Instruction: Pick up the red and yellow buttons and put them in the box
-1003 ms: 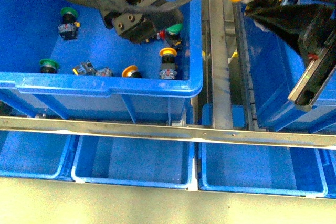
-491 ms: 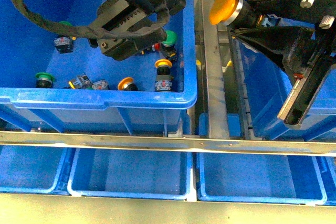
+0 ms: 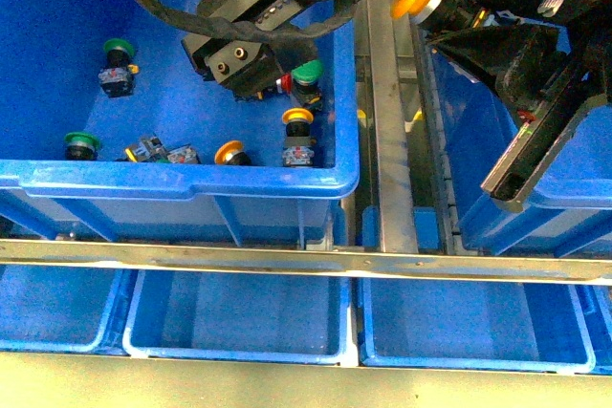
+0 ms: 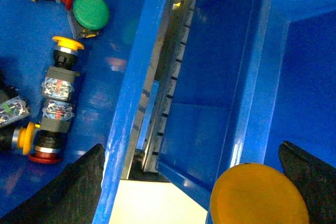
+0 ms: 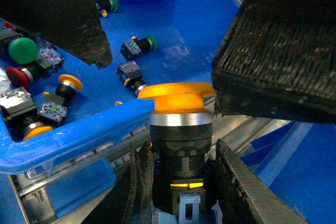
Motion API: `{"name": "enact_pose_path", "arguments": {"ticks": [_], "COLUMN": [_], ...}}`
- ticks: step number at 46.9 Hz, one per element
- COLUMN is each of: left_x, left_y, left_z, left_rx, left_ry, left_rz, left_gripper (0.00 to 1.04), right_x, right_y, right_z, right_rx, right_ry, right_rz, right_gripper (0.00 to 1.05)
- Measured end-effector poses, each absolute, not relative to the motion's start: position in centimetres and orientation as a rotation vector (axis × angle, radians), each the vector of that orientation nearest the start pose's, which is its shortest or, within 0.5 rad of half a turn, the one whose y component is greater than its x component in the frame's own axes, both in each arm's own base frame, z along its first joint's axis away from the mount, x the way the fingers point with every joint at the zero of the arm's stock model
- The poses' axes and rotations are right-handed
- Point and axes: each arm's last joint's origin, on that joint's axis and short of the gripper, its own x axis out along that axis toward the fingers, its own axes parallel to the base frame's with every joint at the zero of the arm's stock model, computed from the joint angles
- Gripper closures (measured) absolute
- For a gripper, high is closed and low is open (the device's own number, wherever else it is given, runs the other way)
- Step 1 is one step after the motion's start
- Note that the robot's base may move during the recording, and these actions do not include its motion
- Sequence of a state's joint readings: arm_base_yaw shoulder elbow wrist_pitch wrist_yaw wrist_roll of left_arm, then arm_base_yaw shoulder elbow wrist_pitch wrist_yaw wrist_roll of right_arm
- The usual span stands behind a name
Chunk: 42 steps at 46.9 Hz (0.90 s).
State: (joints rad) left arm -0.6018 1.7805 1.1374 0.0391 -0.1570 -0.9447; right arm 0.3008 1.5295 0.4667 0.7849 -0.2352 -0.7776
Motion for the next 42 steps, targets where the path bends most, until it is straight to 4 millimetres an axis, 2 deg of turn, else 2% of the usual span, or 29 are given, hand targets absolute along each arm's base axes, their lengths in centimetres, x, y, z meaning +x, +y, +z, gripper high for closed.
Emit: {"name": "enact_pose_path", "arguments": {"ticks": [15, 21, 28, 32, 37, 42], "left_x": [31.7, 32.3, 31.9, 31.7, 31.0, 30.1], "left_y": [-21.9, -20.5, -21.3, -21.4, -20.4, -19.3], "left_z": [20.6, 20.3, 20.1, 20.5, 21.5, 22.0], "left_rx": [-0.735, -0.779, -0.794, -0.797, -0.807, -0.799], "left_ry": [0.688, 0.646, 0.671, 0.669, 0.638, 0.622], "left_rz": [-0.071, 0.038, 0.017, 0.001, -0.008, -0.016], "left_gripper": [0.08, 0.08, 0.08, 0.08, 0.08, 0.08], "right_x": [24.6, 23.7, 23.2, 23.4, 24.2, 24.5], "right_y": [9.9, 9.9, 10.9, 9.4, 6.0, 3.8], "right_z": [17.2, 17.1, 17.1, 16.7, 16.2, 16.2], "right_rx": [-0.725, -0.712, -0.69, -0.682, -0.663, -0.647], "right_ry": [0.056, 0.091, 0.077, 0.098, 0.158, 0.18], "right_rz": [0.626, 0.596, 0.653, 0.616, 0.514, 0.455], "right_gripper": [0.8, 0.8, 0.8, 0.8, 0.8, 0.8]}}
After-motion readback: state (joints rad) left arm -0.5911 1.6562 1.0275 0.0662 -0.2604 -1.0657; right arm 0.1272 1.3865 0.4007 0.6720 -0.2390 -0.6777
